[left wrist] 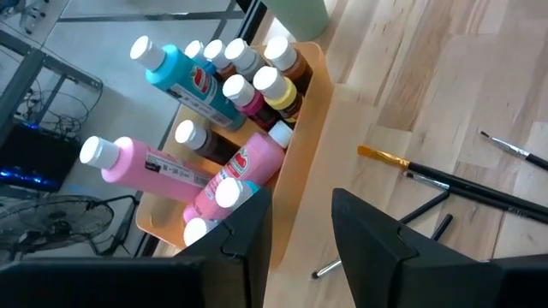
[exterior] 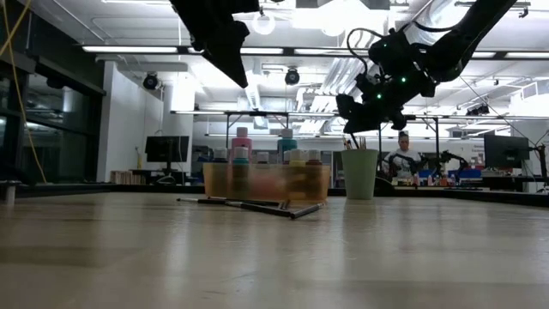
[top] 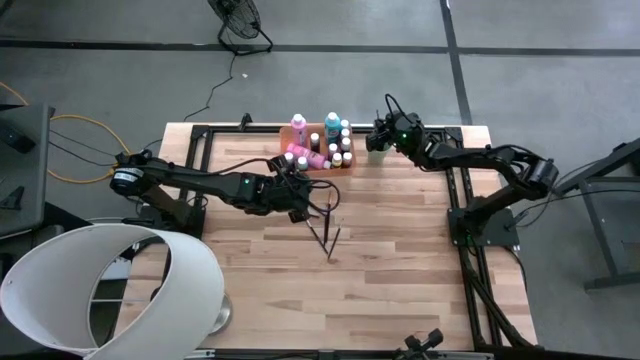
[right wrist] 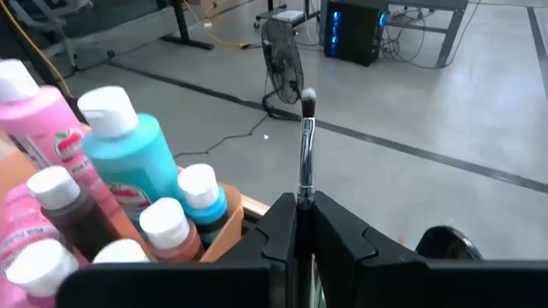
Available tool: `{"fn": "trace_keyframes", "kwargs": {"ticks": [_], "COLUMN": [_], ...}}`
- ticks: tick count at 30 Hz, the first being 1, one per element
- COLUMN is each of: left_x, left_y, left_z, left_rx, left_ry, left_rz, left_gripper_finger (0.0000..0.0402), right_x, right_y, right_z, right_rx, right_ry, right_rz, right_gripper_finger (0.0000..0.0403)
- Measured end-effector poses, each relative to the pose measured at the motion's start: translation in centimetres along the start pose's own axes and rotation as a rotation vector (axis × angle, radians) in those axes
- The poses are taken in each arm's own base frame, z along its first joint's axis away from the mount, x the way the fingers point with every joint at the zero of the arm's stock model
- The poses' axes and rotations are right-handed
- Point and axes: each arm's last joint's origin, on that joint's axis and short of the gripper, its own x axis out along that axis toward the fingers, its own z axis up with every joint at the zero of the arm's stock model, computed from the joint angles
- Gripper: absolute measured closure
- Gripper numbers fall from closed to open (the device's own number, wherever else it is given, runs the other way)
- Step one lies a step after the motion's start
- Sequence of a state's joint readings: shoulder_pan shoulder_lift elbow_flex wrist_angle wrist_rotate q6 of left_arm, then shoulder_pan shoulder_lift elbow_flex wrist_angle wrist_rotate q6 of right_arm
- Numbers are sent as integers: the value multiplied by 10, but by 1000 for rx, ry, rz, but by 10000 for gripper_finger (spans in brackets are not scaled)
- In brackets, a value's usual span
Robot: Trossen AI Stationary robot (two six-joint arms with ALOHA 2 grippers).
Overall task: Pick & Place Paint Supplies
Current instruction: Put the silver paint brush into the green cup
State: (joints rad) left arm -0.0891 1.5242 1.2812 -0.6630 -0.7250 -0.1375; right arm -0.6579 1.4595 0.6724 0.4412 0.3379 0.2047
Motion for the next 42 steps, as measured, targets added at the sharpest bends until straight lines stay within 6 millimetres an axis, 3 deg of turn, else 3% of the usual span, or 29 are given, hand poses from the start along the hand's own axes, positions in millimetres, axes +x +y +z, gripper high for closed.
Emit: {"fn": "trace_keyframes", "kwargs": {"ticks": [15, 19, 24, 34, 42], "left_x": [0, 3, 16, 42, 52], "left_y": [2, 6, 21, 60, 68], "left_z": [-7, -12, -18, -30, -33], "left_rx": [-8, -35, -78, 57, 213], "left_ry": [60, 114, 246, 392, 349], "left_rz": [14, 15, -124, -418, -522], "left_gripper_finger": [284, 284, 284, 284, 284], "right_x": [0, -8, -24, -59, -75], "right_y": [-2, -3, -4, -8, -11], "right_z": [-3, -1, 4, 24, 35], "right_rx": [-2, 40, 56, 40, 51], "right_ry": [38, 79, 152, 147, 97], "right_rz": [2, 10, 115, 260, 272], "right_gripper_finger": [295, 263, 232, 225, 226]}}
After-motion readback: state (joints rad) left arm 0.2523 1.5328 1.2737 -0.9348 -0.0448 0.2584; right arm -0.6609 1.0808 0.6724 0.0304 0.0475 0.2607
